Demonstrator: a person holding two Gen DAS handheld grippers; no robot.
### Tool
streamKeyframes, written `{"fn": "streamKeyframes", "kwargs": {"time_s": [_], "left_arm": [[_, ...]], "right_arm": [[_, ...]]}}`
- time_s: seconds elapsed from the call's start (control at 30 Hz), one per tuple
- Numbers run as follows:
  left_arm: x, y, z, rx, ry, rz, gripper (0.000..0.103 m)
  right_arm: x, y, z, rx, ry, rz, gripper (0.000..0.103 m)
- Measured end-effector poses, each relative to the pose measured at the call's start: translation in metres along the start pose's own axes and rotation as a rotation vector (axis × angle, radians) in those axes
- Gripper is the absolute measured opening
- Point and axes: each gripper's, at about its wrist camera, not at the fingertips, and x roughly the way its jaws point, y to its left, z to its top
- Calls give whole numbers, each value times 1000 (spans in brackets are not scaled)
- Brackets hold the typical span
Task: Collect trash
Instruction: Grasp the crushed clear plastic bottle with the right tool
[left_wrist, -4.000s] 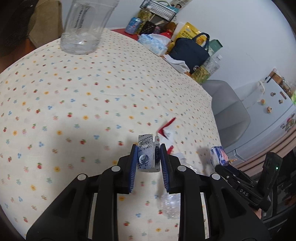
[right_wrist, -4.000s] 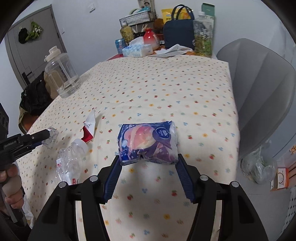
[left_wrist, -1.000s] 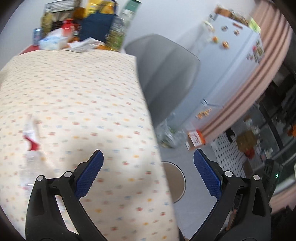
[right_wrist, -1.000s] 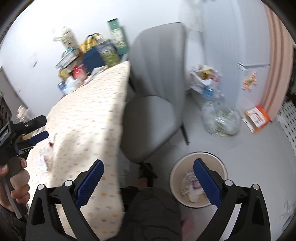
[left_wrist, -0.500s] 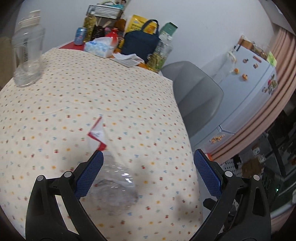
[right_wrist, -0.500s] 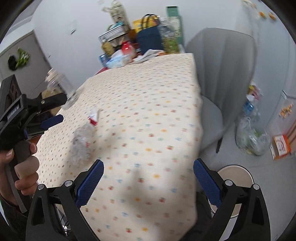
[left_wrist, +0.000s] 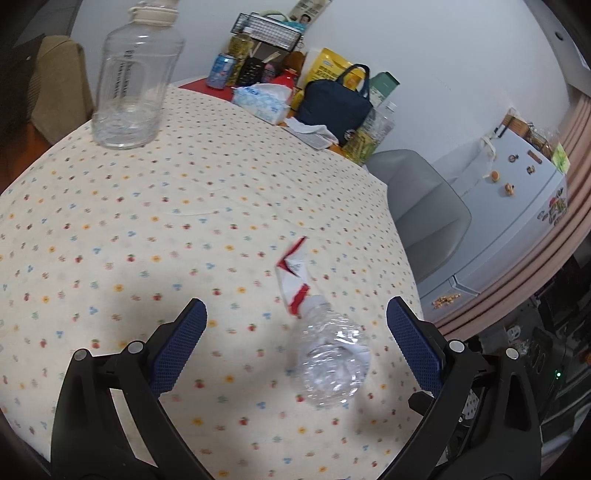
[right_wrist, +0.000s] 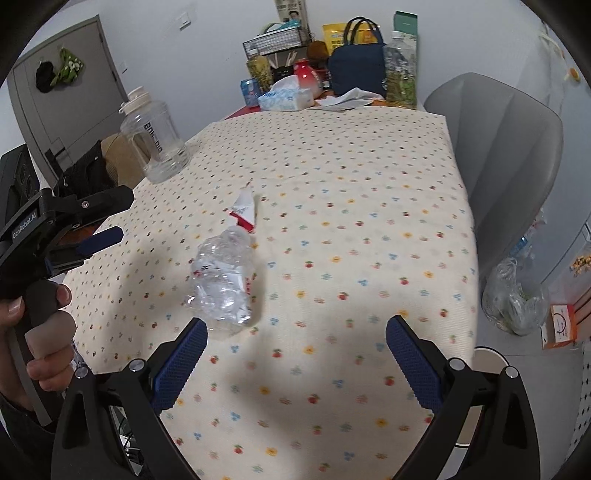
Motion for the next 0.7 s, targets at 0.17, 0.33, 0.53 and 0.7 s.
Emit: {"fn": "streamKeyframes", "kwargs": {"time_s": [0.17, 0.33, 0.53, 0.7], "left_arm": [[-10, 31, -3, -33, -9, 24, 97], [-18, 60, -6, -68, -14, 48, 97], [-19, 85, -10, -96, -2, 78, 97], [-20, 97, -11, -110, 5, 100, 97]], "right_arm": [[18, 30, 0, -44, 28, 0, 95], [41, 57, 2, -82, 62, -12, 95], [60, 76, 7, -105, 84, -51, 95], [72, 83, 12, -107, 85, -95, 95]]}}
